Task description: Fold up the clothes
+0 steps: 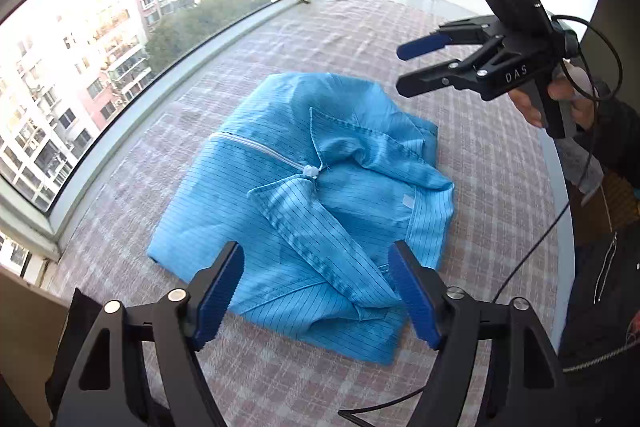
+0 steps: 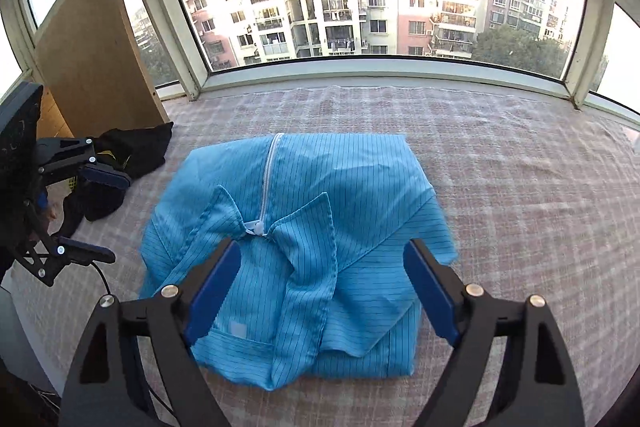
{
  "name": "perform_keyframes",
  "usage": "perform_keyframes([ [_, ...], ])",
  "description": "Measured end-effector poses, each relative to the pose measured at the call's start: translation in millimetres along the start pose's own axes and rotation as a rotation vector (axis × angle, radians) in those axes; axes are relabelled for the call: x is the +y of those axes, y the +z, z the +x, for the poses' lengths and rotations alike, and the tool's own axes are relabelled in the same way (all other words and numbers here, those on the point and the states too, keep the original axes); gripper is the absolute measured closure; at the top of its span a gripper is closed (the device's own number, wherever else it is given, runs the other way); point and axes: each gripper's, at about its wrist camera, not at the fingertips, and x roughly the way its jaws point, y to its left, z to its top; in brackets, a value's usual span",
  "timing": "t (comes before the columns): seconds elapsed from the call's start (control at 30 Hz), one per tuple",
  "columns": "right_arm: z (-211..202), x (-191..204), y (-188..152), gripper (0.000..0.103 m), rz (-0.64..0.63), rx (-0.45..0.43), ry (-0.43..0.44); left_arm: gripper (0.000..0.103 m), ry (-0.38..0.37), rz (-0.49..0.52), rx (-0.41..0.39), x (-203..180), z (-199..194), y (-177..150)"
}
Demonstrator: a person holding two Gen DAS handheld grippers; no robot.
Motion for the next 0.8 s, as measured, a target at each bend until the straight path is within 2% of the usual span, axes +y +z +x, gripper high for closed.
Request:
perform_keyframes([
  [0.1,-13,8,-15,0.019,0.064,-0.002,-0.01,0.023,0.074,-0.09,-0.066,-12,-31,-14],
  [0.23,-28,31,-31,0.019,0.078,0.009,-0.067,0.018,0.097,-0.226,-0.163,-41,-47,-35],
  [0.3,-38,41,-36,0.019,0.095,0.008,-0.09,0.012,0.111,-0.267,-0.168,-51,-47,-39],
  [0.37,-48,50,-41,0.019,0.108,0.009,-0.118,0.012,0.125,-0.309,-0.173,-60,-48,-42],
  [0.47,-64,63,-48,0.019,0.103,0.004,-0.143,0.011,0.141,-0.312,-0.159,-73,-51,-39],
  [0.57,-78,74,-56,0.019,0.094,0.016,-0.159,0.004,0.168,-0.336,-0.164,-84,-64,-33],
  [0.73,-89,85,-71,0.019,0.109,0.076,-0.143,0.001,0.145,-0.487,-0.197,-79,-90,-42],
  [0.8,-96,92,-76,0.019,0.087,0.071,-0.18,0.001,0.187,-0.51,-0.184,-80,-95,-45],
])
